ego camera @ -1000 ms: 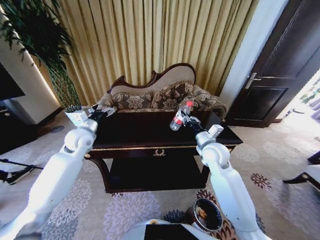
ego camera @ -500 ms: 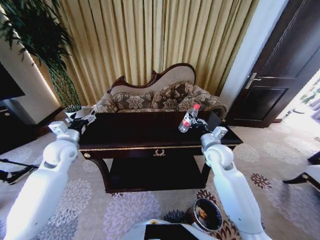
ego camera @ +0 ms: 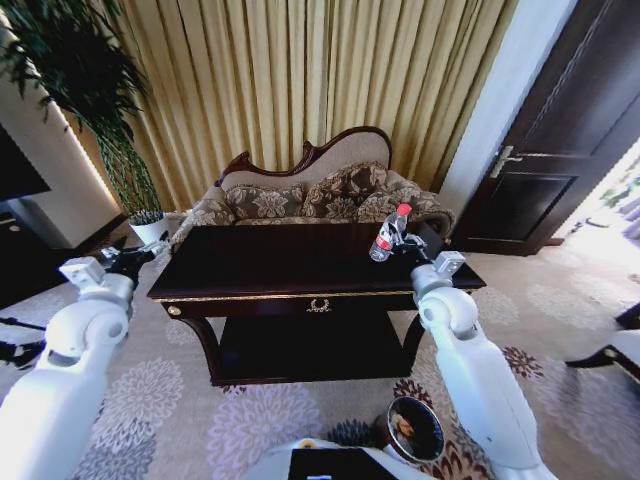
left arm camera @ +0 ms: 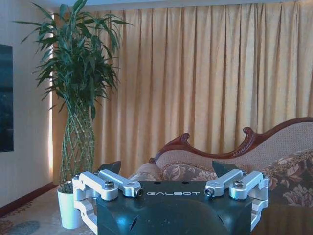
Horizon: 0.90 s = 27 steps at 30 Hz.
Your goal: Move to the front of the table and place the trash on the table into the trash bin.
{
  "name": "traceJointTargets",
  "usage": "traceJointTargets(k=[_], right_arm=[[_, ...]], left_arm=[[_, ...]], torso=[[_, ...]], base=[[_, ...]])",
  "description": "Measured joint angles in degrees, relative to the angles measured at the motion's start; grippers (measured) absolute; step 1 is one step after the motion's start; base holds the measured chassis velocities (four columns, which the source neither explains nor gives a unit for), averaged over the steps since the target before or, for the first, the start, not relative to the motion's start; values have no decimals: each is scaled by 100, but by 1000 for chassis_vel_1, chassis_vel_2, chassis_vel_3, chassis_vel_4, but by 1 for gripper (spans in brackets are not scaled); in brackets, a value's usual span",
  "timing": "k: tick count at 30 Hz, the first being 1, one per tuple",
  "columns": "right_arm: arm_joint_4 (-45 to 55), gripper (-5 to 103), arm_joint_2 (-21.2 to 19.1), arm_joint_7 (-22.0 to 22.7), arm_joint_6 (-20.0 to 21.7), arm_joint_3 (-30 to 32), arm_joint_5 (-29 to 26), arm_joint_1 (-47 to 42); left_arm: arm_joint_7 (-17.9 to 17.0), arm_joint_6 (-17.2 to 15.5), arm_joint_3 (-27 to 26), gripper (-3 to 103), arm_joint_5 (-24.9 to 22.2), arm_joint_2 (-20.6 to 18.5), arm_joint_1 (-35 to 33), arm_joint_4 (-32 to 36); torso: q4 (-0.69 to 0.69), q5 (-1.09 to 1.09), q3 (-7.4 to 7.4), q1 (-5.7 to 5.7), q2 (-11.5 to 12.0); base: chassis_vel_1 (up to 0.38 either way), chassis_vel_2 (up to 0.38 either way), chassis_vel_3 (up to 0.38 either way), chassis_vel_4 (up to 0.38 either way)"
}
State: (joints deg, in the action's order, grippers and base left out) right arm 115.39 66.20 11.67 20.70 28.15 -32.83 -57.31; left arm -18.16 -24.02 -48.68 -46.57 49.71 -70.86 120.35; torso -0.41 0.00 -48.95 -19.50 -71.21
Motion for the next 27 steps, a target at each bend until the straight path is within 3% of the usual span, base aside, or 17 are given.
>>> traceJointTargets(k=[13,27], right_arm=[[-7,22,132,-41,-165,7,33,-90],[-33,22,136,-67,-203,67,45,-181]], left_arm=[[25,15,-495,100,2,41,-541,267],[41,33,-609,100,-4,39,-642,334]], torso=[[0,0,0,0,0],[1,0,0,0,0]], base=[[24,-30,-27,24],[36,-34,-27,29]])
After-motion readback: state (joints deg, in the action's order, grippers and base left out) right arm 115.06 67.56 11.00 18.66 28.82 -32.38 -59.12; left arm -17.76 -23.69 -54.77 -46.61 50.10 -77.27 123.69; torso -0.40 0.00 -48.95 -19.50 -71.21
